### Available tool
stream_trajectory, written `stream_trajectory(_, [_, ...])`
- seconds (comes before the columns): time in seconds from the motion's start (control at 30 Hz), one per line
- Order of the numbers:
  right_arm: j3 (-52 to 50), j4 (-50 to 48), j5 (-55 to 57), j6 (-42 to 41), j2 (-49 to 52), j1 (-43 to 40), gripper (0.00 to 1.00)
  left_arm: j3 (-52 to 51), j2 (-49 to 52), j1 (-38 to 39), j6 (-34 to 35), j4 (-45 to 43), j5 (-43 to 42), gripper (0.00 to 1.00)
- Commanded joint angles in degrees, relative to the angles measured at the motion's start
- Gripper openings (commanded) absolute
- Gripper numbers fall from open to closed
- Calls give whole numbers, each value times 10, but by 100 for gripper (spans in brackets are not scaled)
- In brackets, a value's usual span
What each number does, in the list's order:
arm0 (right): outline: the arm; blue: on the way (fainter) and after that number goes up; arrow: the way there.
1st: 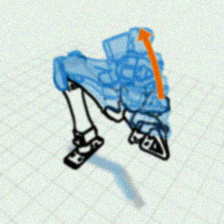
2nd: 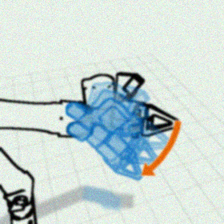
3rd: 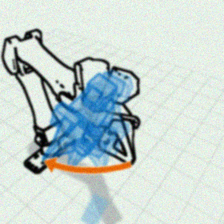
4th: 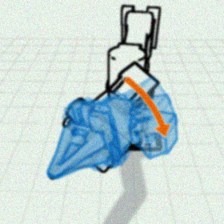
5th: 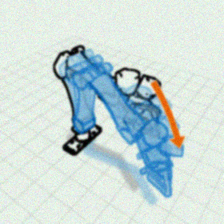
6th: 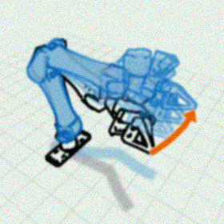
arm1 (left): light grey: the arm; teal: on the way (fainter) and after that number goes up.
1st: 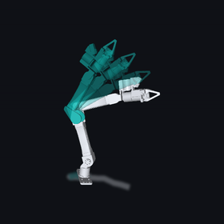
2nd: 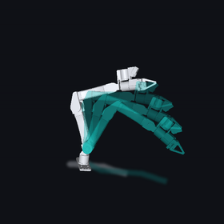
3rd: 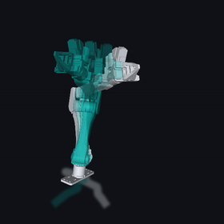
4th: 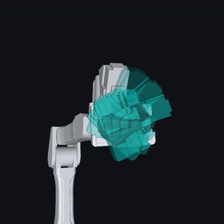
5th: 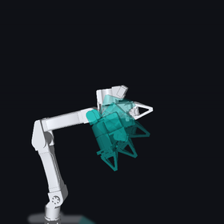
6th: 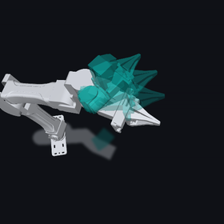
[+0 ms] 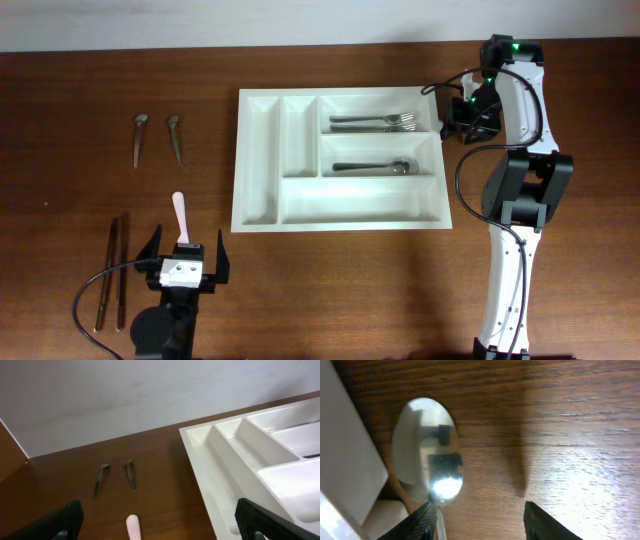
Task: Pack container
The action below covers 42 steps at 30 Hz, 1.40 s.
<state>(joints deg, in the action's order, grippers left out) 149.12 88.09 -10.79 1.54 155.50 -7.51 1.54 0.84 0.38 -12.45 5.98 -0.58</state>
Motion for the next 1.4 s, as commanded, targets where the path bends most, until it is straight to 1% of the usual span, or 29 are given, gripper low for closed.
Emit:
stream_trajectory(0.0, [-7,-3,40,1,-10,4,56,-4,-5,-3,-1,-2,4,99])
stream_trajectory(0.33, [-7,-5,28,-5,-10,4,56,-4,-5,-3,-1,-2,4,99])
stream_trajectory(0.57, [-7,-19,-55,-5,-10,4,56,-4,-5,-3,-1,-2,4,99])
stream_trajectory(0.8, [-7,-20,-71,-5,-10,4,56,-4,-5,-3,-1,-2,4,99])
stream_trajectory(0.9, [-7,-20,-91,13,-10,4,56,-4,-5,-3,-1,-2,4,99])
stream_trajectory(0.97, [-7,-17,-91,28,-10,4,57,-4,-5,-3,-1,-2,4,99])
stream_trajectory(1.13, [-7,-13,-89,27,-10,4,57,-4,-5,-3,-1,-2,4,99])
stream_trajectory(1.3, [-7,-13,-34,25,-10,6,57,-4,-5,-3,-1,-2,4,99])
stream_trajectory(1.37, [-7,-13,-13,25,-10,8,60,-4,-5,-3,-1,-2,4,99])
